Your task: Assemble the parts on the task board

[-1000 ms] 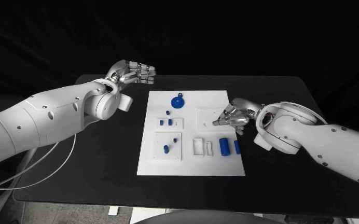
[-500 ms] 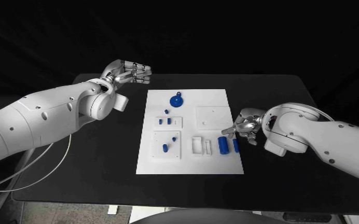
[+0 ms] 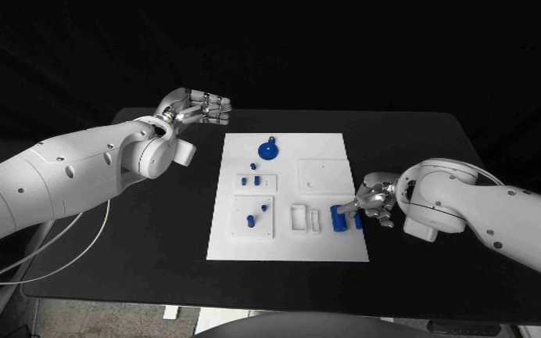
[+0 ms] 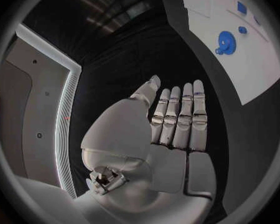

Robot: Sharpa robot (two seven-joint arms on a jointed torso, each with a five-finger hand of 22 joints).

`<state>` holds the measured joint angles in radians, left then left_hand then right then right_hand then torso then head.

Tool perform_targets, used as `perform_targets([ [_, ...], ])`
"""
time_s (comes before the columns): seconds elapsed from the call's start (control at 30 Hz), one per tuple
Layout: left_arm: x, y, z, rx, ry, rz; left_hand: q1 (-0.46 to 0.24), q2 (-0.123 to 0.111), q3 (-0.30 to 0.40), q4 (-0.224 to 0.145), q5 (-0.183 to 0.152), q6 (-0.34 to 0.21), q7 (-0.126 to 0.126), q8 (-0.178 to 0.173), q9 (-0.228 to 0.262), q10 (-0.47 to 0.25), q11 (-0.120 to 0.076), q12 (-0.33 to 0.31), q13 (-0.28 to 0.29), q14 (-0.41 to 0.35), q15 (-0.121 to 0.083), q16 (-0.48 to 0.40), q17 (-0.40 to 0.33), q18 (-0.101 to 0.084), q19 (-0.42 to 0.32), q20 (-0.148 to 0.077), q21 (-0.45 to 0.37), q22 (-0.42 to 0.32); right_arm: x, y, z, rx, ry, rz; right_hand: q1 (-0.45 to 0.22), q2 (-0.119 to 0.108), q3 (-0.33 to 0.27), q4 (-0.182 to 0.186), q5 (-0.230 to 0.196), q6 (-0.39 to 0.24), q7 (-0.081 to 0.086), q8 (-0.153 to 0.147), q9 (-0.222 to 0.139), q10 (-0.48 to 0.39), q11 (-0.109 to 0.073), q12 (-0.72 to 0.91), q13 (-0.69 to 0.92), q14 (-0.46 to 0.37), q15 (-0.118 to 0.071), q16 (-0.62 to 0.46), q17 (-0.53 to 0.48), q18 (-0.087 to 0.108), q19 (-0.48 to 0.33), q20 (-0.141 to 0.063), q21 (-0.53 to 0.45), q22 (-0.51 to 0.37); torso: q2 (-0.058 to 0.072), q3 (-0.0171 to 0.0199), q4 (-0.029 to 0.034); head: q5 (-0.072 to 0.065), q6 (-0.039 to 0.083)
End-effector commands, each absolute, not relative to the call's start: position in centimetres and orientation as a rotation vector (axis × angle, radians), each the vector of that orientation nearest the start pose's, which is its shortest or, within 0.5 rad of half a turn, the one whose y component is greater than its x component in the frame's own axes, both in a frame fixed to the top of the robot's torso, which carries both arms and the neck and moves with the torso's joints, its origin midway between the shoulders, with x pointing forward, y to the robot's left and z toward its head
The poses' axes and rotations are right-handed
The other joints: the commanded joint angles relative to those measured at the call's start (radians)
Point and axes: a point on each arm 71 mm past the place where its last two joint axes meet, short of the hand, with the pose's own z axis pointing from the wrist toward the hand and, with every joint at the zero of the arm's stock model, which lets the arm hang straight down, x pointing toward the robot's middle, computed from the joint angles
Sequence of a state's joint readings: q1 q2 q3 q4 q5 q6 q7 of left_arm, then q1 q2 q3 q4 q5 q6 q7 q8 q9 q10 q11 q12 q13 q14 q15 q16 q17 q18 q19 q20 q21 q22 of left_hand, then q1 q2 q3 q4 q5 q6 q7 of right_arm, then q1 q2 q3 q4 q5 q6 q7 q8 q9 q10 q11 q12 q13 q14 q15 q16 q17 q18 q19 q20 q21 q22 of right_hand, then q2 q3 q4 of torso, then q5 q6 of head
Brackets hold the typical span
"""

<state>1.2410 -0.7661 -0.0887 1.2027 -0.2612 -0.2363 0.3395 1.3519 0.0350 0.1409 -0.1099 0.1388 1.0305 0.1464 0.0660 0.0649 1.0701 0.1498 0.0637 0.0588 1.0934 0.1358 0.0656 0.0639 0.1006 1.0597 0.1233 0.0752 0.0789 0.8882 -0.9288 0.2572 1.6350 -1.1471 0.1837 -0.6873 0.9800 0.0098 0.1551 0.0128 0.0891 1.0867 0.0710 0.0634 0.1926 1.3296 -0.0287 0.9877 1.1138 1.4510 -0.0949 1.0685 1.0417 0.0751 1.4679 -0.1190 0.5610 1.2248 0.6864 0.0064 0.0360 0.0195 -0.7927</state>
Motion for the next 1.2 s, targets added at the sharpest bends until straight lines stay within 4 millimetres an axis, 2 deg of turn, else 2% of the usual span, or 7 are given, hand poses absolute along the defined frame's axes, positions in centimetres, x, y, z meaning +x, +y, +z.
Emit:
perform_targets([
  [0.03, 54.1, 26.1, -19.1, -0.86, 1.498, -1.292, -0.004, 0.005, -0.003, 0.005, 0.0, -0.001, -0.001, -0.003, 0.0, -0.008, -0.002, -0.003, -0.001, -0.003, 0.006, -0.004, -0.001, -0.002, 0.002, 0.005, 0.003, -0.001, 43.0, -23.9, -26.4, 0.343, 2.456, 0.279, 0.004, -0.017, 0.005, -0.004, 0.0, -0.025, 0.01, 0.001, -0.029, -0.002, 0.009, 0.003, 0.004, -0.002, 0.009, 0.005, 0.002, 0.009, 0.039, 0.011, -0.001, 0.005, 0.0, 0.0, 0.0008, 0.001, -0.002],
  [0.23, 54.1, 26.0, -19.1, -0.859, 1.501, -1.296, -0.005, 0.006, -0.006, 0.007, 0.0, -0.002, -0.001, -0.004, 0.0, -0.008, -0.002, -0.003, -0.001, -0.003, 0.007, -0.004, -0.001, -0.002, 0.002, 0.005, 0.003, -0.002, 43.0, -23.1, -27.4, 0.339, 2.469, 0.278, 0.014, -0.046, 0.018, 0.001, -0.004, -0.081, 0.028, 0.001, -0.091, -0.005, 0.019, 0.006, 0.008, -0.001, 0.017, 0.006, 0.003, 0.017, 0.04, 0.019, -0.007, 0.018, 0.001, 0.001, 0.0017, 0.004, -0.006],
  [0.53, 54.1, 25.9, -19.0, -0.856, 1.492, -1.296, -0.005, 0.007, -0.007, 0.009, 0.001, -0.002, -0.001, -0.003, 0.0, -0.007, -0.003, -0.003, -0.001, -0.001, 0.006, -0.004, 0.0, -0.002, 0.003, 0.005, 0.003, -0.002, 42.4, -22.5, -29.4, 0.303, 2.531, 0.251, 0.013, -0.052, 0.021, 0.008, -0.014, -0.09, 0.031, 0.001, -0.103, -0.013, 0.021, -0.001, 0.002, -0.003, 0.019, 0.002, 0.0, 0.019, 0.039, 0.021, -0.016, 0.02, 0.001, -0.0005, 0.0001, 0.012, -0.014],
  [0.7, 54.2, 25.9, -19.0, -0.855, 1.492, -1.297, -0.005, 0.007, -0.008, 0.01, 0.001, -0.002, -0.001, -0.003, 0.0, -0.006, -0.003, -0.003, -0.001, 0.0, 0.006, -0.004, 0.0, -0.002, 0.004, 0.005, 0.003, -0.002, 42.2, -21.9, -30.1, 0.302, 2.54, 0.25, 0.012, -0.051, 0.021, 0.009, -0.013, -0.086, 0.03, 0.001, -0.103, -0.012, 0.021, 0.0, 0.002, -0.003, 0.019, 0.002, 0.0, 0.019, 0.04, 0.022, -0.016, 0.021, 0.001, 0.0002, 0.0, 0.013, -0.015],
  [0.87, 54.2, 25.8, -19.0, -0.854, 1.496, -1.301, -0.006, 0.007, -0.008, 0.011, 0.001, -0.002, -0.001, -0.004, 0.0, -0.006, -0.003, -0.003, -0.001, 0.0, 0.006, -0.004, -0.001, -0.002, 0.004, 0.005, 0.003, -0.002, 42.2, -21.3, -30.6, 0.306, 2.539, 0.256, 0.014, -0.031, 0.018, -0.009, -0.005, -0.073, 0.027, 0.0, -0.101, -0.01, 0.019, 0.004, 0.004, -0.002, 0.017, 0.003, 0.003, 0.017, 0.04, 0.02, -0.018, 0.026, 0.001, -0.0005, 0.0019, 0.012, -0.016],
  [1.07, 54.2, 25.7, -19.0, -0.854, 1.498, -1.302, -0.006, 0.007, -0.008, 0.011, 0.001, -0.002, -0.001, -0.004, 0.0, -0.006, -0.003, -0.003, -0.001, 0.0, 0.006, -0.004, -0.001, -0.002, 0.004, 0.005, 0.003, -0.002, 42.2, -20.8, -31.1, 0.303, 2.551, 0.256, 0.014, 0.003, 0.008, -0.06, 0.015, -0.061, 0.025, 0.0, -0.101, -0.012, 0.017, 0.0, 0.001, -0.002, 0.016, 0.0, 0.002, 0.015, 0.041, 0.019, -0.024, 0.031, 0.001, -0.0011, -0.0009, 0.015, -0.017],
  [1.2, 54.2, 25.7, -19.1, -0.854, 1.5, -1.304, -0.007, 0.007, -0.009, 0.012, 0.001, -0.003, -0.001, -0.003, 0.0, -0.007, -0.003, -0.003, -0.001, -0.001, 0.006, -0.004, 0.0, -0.002, 0.004, 0.005, 0.003, -0.002, 41.9, -20.3, -31.6, 0.301, 2.565, 0.265, 0.014, 0.006, 0.007, -0.063, 0.017, -0.059, 0.024, 0.001, -0.101, -0.012, 0.017, 0.001, 0.002, -0.002, 0.016, 0.001, 0.003, 0.015, 0.041, 0.019, -0.024, 0.031, 0.002, -0.0007, 0.0004, 0.017, -0.019],
])
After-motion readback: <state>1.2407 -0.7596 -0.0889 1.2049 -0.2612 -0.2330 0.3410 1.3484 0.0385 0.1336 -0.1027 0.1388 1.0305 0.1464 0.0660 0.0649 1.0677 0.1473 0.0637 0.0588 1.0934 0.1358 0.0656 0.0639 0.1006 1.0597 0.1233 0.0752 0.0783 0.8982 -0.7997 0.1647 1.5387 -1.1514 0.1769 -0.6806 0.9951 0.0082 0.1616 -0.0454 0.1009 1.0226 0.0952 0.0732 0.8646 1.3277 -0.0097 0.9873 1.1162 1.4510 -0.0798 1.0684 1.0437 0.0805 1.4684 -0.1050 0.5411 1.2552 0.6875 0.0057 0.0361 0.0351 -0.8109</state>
